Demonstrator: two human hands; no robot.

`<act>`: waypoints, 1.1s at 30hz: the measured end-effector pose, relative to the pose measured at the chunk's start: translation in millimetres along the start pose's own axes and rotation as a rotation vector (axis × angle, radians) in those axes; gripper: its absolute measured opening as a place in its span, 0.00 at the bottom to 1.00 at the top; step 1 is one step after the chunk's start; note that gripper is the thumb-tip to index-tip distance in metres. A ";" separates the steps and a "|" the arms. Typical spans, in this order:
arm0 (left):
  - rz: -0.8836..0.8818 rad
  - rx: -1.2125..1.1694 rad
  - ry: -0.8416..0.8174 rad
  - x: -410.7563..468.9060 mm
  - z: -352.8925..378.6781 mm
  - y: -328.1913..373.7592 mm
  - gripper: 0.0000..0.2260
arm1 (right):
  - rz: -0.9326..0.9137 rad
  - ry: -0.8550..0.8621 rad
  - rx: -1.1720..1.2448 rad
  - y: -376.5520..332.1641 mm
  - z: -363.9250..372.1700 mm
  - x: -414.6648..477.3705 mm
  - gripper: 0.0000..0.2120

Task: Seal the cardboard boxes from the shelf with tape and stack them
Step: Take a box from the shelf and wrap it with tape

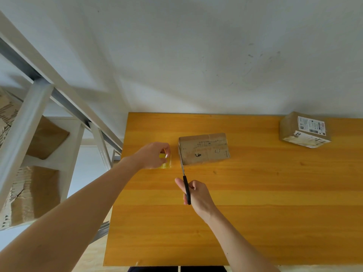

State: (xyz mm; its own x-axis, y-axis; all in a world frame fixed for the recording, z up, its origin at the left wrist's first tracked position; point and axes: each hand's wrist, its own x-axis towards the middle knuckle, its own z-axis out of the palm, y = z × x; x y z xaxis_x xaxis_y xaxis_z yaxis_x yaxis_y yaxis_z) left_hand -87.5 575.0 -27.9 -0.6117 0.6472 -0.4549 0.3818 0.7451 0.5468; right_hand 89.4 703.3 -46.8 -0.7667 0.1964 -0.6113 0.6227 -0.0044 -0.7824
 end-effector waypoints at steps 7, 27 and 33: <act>-0.037 0.075 0.144 -10.6 12.7 -12.8 0.05 | -0.040 0.027 -0.111 5.4 -1.6 2.6 0.26; -0.033 0.532 -0.073 -27.6 50.9 -15.4 0.10 | -0.122 0.273 -1.100 46.6 -13.1 -5.3 0.22; -0.053 0.532 -0.052 -30.8 67.3 -14.3 0.10 | -0.172 0.210 -1.182 48.6 -19.0 -4.1 0.18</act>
State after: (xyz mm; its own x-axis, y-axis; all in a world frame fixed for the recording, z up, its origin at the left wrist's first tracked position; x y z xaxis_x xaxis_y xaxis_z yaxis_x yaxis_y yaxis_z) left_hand -27.4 555.2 -69.0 -0.6096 0.6039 -0.5135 0.6583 0.7465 0.0963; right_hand 125.8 720.9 -80.1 -0.8814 0.2623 -0.3928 0.3579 0.9136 -0.1931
